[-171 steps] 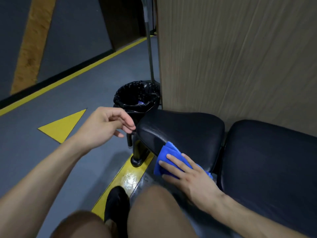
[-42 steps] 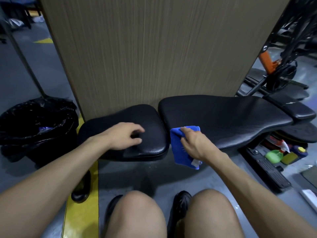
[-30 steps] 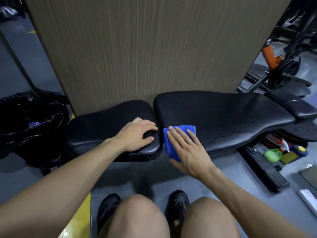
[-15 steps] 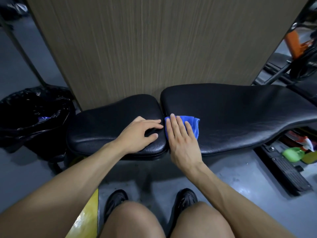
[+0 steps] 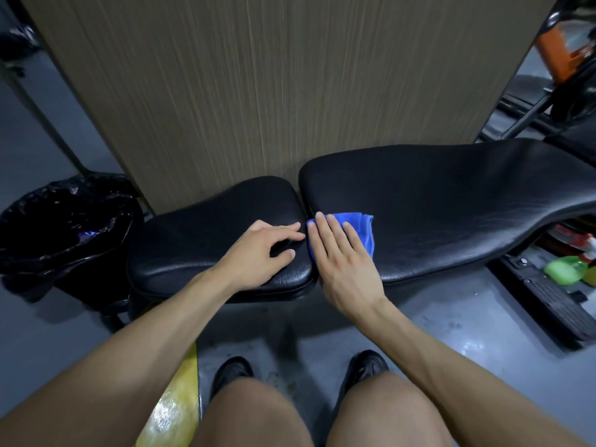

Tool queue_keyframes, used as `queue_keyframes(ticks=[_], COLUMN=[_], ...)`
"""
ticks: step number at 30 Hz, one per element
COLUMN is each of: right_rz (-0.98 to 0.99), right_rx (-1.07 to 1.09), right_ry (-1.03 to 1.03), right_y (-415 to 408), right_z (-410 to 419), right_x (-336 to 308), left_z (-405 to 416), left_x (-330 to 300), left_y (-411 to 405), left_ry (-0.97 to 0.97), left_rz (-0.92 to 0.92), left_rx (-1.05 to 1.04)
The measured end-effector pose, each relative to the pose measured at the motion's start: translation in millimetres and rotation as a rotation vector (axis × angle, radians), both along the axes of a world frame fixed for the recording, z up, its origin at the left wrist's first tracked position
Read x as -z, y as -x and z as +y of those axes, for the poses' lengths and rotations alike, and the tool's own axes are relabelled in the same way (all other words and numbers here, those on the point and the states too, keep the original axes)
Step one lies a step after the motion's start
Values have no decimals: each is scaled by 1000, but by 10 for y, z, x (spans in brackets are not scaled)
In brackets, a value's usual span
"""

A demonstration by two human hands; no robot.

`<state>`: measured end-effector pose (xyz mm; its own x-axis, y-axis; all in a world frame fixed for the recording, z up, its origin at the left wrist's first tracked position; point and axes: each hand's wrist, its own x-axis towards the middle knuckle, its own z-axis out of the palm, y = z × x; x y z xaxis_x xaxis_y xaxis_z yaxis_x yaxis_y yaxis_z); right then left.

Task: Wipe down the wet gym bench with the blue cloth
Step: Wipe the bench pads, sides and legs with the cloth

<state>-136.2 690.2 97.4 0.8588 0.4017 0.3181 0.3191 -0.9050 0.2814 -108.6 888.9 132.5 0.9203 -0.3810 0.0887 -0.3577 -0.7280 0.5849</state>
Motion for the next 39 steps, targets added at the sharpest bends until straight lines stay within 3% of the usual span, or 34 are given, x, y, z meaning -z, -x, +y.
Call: queue_keyframes(ticks=[7,12,17,21,26,35,39], right_rz=[-159,-236,-166,-221,-102,-45,81], right_rx=[-137,-63,-184,-270,-346,-213,-217], right_ry=[-127,-201,-102,-105,-68,-384,-406], right_y=[390,409,300,255,125,263,228], right_z=[-786,-1591,-1309,-743,-673,-1884,-2007], right_x=[146,277,195,194,139,59,-61], left_z=[-20,-4,-34,-73,-100,-194,-248], left_x=[-51,-58,-63,-89,-186,-358,-486], left_y=[37,22,15,34,13,19,-41], left_ry=[-21,-39,-43,-63,-131,-236,-355], left_rz=[2,11,22,3,28,141,189], left_rx=[0,31,30,14,21,23,48])
